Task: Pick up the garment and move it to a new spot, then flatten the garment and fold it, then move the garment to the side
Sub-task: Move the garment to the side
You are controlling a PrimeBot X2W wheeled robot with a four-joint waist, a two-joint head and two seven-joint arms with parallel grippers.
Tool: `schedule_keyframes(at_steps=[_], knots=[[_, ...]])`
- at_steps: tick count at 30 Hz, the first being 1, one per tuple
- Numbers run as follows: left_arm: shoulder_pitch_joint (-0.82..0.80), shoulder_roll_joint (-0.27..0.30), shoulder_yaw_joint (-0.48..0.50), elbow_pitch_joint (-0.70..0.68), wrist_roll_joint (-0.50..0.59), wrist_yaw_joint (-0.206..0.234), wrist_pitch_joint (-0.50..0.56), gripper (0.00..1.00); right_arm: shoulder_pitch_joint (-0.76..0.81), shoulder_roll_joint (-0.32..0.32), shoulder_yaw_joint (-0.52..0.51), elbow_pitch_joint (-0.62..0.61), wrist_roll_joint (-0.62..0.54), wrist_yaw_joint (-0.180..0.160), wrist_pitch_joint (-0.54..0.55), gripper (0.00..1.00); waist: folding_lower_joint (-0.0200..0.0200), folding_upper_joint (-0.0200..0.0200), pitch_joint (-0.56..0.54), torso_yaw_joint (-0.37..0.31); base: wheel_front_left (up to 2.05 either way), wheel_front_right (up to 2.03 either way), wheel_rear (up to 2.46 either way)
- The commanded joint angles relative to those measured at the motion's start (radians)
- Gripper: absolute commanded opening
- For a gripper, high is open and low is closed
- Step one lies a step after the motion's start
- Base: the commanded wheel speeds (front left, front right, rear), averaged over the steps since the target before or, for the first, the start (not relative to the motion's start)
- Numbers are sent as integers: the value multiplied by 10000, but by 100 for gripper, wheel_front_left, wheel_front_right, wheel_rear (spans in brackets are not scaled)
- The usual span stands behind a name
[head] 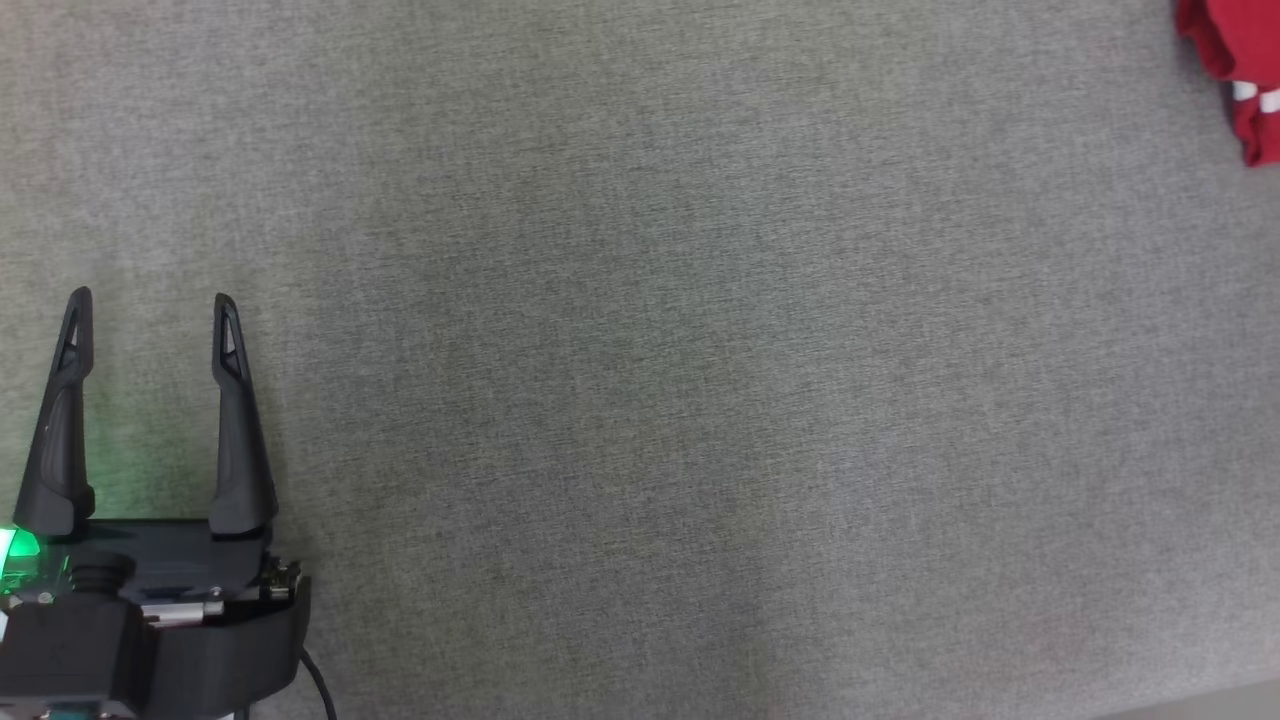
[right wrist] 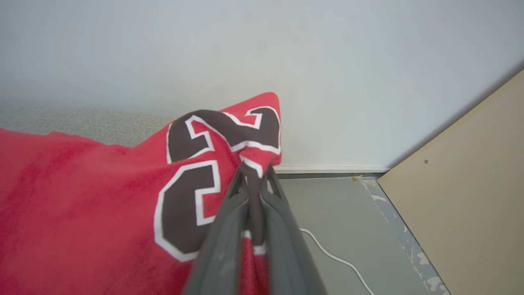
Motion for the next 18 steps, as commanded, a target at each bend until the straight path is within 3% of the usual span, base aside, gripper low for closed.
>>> schedule_keyframes(at_steps=[1,2,3,4,13,18], knots=[[51,77,4,-12,37,57,-32,100,-191,36,44,103,-86,-25,-72,11,0,-2,12,64,0,0,0],[62,88,-3,-26,30,73,-32,100,-270,59,73,198,-160,-25,-96,47,0,-2,8,81,0,0,0],[62,92,-18,-30,20,115,-32,100,-346,83,128,281,-268,-25,-116,94,0,-2,-8,97,0,0,0],[75,104,-31,-30,7,146,-32,100,-408,105,178,368,-372,-25,-156,100,0,-2,-39,105,0,0,0],[327,-9,17,159,-324,326,-31,100,-267,507,35,446,-674,-25,-448,100,0,-2,-1230,143,0,0,0],[811,-174,194,480,-556,391,-31,100,745,607,-855,-1072,-584,-25,-425,100,0,-2,-2328,290,0,0,0]])
